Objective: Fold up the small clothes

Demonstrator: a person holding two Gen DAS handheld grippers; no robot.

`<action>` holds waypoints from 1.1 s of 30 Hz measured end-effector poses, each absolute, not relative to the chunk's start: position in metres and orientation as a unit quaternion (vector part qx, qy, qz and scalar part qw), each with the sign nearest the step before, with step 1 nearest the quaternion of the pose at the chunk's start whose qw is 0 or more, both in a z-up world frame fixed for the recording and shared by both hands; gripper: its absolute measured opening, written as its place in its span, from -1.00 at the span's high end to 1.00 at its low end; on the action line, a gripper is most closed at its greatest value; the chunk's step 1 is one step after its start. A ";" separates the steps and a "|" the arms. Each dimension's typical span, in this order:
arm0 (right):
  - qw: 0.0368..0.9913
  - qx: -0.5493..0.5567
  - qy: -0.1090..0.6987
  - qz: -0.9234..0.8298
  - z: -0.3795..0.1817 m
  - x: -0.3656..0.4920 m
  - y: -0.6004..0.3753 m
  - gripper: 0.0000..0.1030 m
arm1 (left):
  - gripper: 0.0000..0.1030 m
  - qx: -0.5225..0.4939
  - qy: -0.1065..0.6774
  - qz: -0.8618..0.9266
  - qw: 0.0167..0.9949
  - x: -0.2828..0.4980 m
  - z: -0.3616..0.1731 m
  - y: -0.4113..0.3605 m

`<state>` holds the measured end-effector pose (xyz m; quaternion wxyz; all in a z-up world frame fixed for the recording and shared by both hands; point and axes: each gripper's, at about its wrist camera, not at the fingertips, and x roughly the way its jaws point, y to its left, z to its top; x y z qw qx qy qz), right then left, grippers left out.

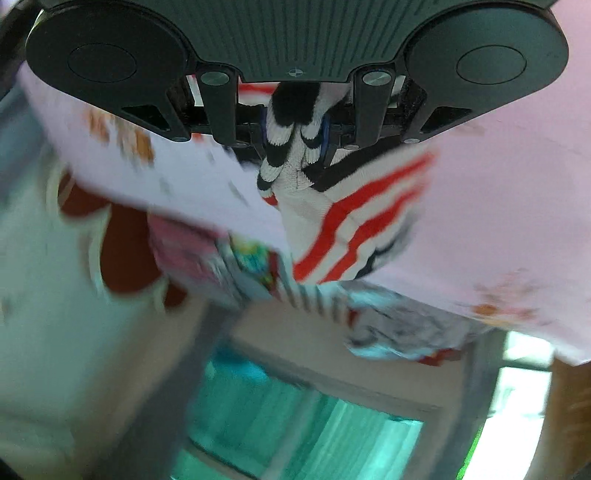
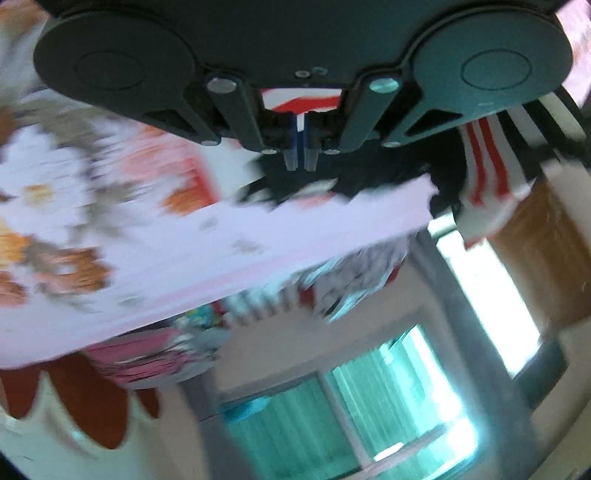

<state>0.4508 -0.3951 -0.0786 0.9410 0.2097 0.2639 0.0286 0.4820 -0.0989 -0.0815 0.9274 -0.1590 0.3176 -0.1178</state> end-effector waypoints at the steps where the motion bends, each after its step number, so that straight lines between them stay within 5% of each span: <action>1: 0.938 0.226 0.261 0.021 -0.077 0.444 -0.414 0.93 | 0.52 -0.152 0.335 -0.126 0.921 0.484 -0.085 -0.116; 6: 0.916 0.275 0.291 0.014 -0.086 0.425 -0.472 0.72 | 0.46 -0.067 0.447 -0.152 0.879 0.496 -0.144 -0.209; 9: 0.911 0.287 0.296 0.027 -0.088 0.416 -0.485 0.36 | -0.13 -0.084 0.432 -0.207 0.874 0.475 -0.111 -0.204; 11: 0.907 0.305 0.289 0.040 -0.088 0.414 -0.486 -0.09 | -0.36 -0.098 0.404 -0.223 0.882 0.460 -0.079 -0.183; 13: 0.899 0.322 0.291 0.067 -0.087 0.418 -0.480 -0.09 | -0.55 -0.064 0.361 -0.209 0.907 0.447 -0.052 -0.158; 16: 0.875 0.342 0.326 0.111 -0.095 0.445 -0.458 -0.09 | -0.54 -0.030 0.340 -0.146 0.929 0.464 -0.048 -0.113; 20: 0.861 0.305 0.381 0.144 -0.105 0.475 -0.415 -0.08 | 0.02 -0.071 0.373 -0.111 0.918 0.498 -0.075 -0.058; 30: 0.838 0.268 0.457 0.134 -0.141 0.531 -0.370 -0.02 | 0.25 -0.117 0.413 -0.159 0.889 0.529 -0.141 -0.050; 33: 0.849 0.229 0.462 0.117 -0.139 0.537 -0.354 0.27 | 0.25 -0.122 0.414 -0.170 0.886 0.542 -0.150 -0.052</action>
